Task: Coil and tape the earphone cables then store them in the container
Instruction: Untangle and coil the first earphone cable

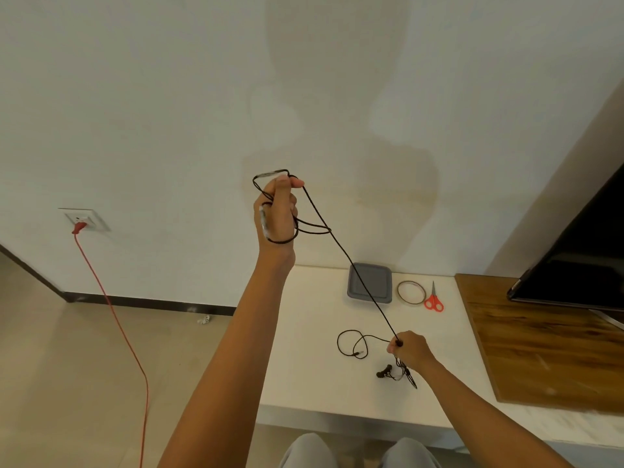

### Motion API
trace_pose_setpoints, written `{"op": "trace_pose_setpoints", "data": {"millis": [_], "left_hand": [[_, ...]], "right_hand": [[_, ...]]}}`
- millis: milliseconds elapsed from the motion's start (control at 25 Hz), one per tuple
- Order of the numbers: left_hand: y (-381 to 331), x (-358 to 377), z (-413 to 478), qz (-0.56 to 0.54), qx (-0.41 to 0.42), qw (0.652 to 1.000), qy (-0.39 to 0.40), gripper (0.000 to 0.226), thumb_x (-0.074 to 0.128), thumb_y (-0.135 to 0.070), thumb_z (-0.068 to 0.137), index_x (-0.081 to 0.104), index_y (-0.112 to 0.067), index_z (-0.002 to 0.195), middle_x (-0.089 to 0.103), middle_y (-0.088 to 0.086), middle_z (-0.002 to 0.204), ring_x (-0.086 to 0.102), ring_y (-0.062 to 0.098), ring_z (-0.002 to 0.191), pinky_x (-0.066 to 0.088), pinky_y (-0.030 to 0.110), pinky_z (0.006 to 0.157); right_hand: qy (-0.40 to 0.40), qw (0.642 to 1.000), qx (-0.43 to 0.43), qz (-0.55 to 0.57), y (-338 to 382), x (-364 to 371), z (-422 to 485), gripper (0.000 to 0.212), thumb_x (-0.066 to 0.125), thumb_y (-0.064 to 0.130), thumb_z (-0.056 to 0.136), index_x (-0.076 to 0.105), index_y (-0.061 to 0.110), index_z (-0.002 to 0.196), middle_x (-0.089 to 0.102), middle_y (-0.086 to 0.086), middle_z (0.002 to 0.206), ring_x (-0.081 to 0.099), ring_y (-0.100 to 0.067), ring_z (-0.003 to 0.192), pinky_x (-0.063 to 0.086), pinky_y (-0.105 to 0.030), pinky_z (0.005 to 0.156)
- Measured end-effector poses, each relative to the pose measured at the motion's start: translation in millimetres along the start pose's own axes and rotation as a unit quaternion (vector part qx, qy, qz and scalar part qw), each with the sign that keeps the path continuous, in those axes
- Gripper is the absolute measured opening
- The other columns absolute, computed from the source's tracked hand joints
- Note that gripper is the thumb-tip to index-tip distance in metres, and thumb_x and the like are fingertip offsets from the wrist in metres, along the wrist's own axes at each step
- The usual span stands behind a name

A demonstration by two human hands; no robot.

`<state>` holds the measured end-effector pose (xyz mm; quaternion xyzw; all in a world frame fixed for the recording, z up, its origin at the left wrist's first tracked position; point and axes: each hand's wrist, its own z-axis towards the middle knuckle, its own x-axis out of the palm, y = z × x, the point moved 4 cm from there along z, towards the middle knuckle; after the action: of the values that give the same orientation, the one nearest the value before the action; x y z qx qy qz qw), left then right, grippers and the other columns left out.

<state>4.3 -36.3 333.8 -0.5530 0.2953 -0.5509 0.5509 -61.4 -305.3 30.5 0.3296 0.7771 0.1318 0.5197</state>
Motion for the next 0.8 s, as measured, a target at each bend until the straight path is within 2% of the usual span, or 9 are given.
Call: {"op": "trace_pose_setpoints", "data": {"millis": [80,200,320,440,520,560,640,720,800], "left_hand": [[1,-3,0,0.014,0.0,1.0,0.008,0.033,0.044,-0.022,0.1,0.066,-0.018,0.076,0.032,-0.014,0.045,0.028,0.007,0.048,0.025,0.019,0.046],[15,-5,-4,0.09,-0.052,0.994,0.043,0.028,0.047,-0.02,0.098,0.069,-0.017,0.081,0.037,-0.015,0.042,0.029,0.006,0.048,0.026,0.016,0.045],[44,-2,-17,0.169,-0.122,0.974,0.093,0.02,0.056,-0.022,0.093,0.072,-0.015,0.083,0.047,-0.01,0.057,0.038,0.006,0.053,0.03,0.015,0.048],[77,10,-40,0.281,-0.134,0.927,0.21,0.021,0.064,-0.032,0.089,0.073,-0.015,0.098,0.062,-0.009,0.077,0.053,0.001,0.069,0.04,0.009,0.061],[96,17,-56,0.328,-0.133,0.889,0.291,0.023,0.066,-0.034,0.088,0.07,-0.02,0.104,0.058,-0.013,0.069,0.052,0.003,0.064,0.04,0.005,0.056],[103,18,-60,0.361,-0.123,0.871,0.31,0.022,0.066,-0.034,0.087,0.069,-0.022,0.106,0.053,-0.012,0.062,0.047,0.006,0.058,0.039,0.01,0.053],[110,16,-59,0.438,-0.094,0.84,0.306,0.019,0.065,-0.036,0.086,0.068,-0.024,0.1,0.046,-0.011,0.058,0.042,0.01,0.055,0.035,0.022,0.053],[109,16,-55,0.49,-0.072,0.816,0.298,0.015,0.063,-0.04,0.086,0.065,-0.027,0.079,0.048,-0.009,0.059,0.045,0.015,0.058,0.032,0.026,0.051],[105,15,-52,0.488,-0.062,0.826,0.276,0.025,0.06,-0.036,0.088,0.056,-0.026,0.065,0.054,-0.005,0.062,0.047,0.018,0.062,0.033,0.026,0.052]], "right_hand": [[-0.02,1.0,0.015,-0.006,-1,-6,-1,0.016,0.054,0.005,0.086,0.066,0.005,0.075,0.067,-0.009,0.085,0.063,-0.024,0.086,0.05,-0.029,0.071],[-0.082,0.993,-0.041,0.075,35,-29,-9,0.024,0.047,0.008,0.094,0.07,0.004,0.088,0.068,-0.004,0.09,0.06,-0.017,0.081,0.042,-0.013,0.063],[-0.081,0.974,-0.134,0.163,84,-51,-22,0.028,0.042,0.014,0.1,0.065,0.009,0.085,0.066,-0.002,0.082,0.062,-0.011,0.076,0.044,-0.02,0.073],[-0.037,0.96,-0.211,0.181,128,-68,-42,0.03,0.039,0.018,0.101,0.06,0.007,0.084,0.062,-0.004,0.068,0.056,-0.001,0.055,0.045,-0.016,0.061],[-0.046,0.956,-0.26,0.126,151,-77,-50,0.027,0.04,0.022,0.102,0.063,0.01,0.093,0.062,-0.003,0.07,0.055,0.0,0.057,0.042,-0.011,0.057],[-0.048,0.953,-0.276,0.115,158,-81,-53,0.025,0.041,0.02,0.101,0.063,0.011,0.098,0.064,-0.004,0.074,0.056,0.0,0.062,0.043,-0.012,0.059],[-0.042,0.947,-0.296,0.117,163,-86,-57,0.022,0.042,0.013,0.1,0.062,0.008,0.093,0.063,-0.006,0.076,0.055,-0.001,0.064,0.044,-0.016,0.061],[-0.051,0.945,-0.3,0.117,161,-91,-61,0.022,0.045,0.013,0.099,0.06,0.01,0.083,0.057,0.001,0.07,0.049,0.001,0.059,0.038,-0.014,0.057],[-0.047,0.944,-0.298,0.131,157,-93,-64,0.023,0.049,0.018,0.098,0.058,0.017,0.077,0.054,0.013,0.064,0.044,0.001,0.056,0.035,-0.013,0.055]]}}
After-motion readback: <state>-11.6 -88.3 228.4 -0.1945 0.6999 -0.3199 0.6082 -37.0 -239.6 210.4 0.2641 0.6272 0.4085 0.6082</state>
